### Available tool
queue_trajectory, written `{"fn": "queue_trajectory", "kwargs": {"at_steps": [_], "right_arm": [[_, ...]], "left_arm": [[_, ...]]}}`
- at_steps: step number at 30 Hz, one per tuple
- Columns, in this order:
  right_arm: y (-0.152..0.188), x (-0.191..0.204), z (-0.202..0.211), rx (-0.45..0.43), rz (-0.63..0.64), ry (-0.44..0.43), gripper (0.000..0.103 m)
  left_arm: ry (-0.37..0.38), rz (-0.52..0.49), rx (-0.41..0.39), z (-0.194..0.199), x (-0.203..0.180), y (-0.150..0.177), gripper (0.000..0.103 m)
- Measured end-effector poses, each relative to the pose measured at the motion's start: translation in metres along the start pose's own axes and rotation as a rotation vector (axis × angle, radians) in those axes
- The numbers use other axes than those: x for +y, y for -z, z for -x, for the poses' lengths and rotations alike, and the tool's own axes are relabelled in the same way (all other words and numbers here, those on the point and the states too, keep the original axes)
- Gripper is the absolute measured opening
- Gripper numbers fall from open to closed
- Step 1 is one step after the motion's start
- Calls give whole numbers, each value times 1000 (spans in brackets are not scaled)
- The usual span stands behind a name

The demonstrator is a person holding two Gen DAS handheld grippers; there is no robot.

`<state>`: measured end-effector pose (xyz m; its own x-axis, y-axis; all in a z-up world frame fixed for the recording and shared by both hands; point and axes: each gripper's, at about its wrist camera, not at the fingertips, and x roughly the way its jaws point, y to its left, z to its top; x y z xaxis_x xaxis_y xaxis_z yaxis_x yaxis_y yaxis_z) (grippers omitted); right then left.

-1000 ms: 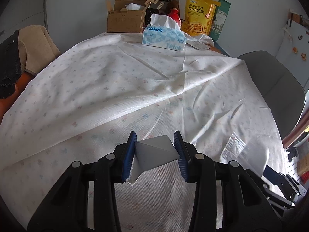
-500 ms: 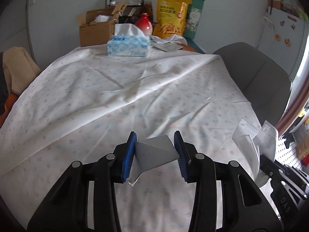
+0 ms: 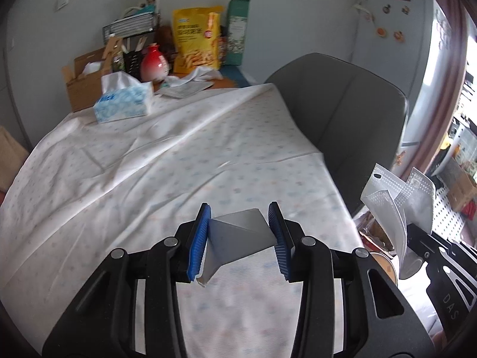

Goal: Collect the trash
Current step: 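Carry the folded paper and mask wrapper in both tools over the beige bucket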

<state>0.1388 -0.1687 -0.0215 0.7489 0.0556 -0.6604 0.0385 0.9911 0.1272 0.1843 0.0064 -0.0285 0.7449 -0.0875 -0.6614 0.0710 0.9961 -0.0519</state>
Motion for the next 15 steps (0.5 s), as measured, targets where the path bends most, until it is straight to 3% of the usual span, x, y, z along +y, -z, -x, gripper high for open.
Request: {"fn": "queue_trajectory", "kwargs": {"at_steps": [15], "right_arm": [[-1, -123, 21, -38, -164, 132, 8]], "left_arm": [[126, -170, 15, -9, -125, -4, 40]]}}
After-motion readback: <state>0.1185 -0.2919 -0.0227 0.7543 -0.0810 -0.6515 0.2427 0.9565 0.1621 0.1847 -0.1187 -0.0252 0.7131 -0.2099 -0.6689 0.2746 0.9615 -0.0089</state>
